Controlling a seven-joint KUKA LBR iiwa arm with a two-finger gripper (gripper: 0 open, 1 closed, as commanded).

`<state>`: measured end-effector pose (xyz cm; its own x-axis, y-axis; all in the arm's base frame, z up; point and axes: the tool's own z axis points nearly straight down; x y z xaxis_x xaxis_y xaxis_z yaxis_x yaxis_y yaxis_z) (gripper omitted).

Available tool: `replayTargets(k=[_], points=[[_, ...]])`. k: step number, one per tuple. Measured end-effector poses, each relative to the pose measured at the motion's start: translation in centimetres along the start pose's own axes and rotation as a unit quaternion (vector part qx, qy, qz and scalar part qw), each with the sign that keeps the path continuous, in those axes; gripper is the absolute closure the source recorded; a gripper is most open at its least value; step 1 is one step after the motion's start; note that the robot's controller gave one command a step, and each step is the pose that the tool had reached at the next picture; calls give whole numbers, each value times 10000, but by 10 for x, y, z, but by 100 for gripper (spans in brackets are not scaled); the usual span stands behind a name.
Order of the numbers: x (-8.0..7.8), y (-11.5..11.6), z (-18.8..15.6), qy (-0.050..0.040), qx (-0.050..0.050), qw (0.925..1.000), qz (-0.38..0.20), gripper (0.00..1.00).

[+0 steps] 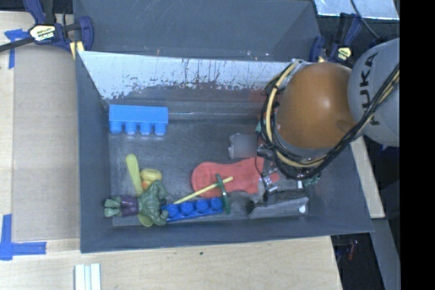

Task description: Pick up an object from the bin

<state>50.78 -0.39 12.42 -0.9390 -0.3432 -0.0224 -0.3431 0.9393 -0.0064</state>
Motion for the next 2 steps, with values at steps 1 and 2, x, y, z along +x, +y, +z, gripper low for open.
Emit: replayTargets(k=[1,2], points=[[-10,-14,22,-21,3,9960,895,0],[-52,-24,54,-28,2,9942,1080,100]])
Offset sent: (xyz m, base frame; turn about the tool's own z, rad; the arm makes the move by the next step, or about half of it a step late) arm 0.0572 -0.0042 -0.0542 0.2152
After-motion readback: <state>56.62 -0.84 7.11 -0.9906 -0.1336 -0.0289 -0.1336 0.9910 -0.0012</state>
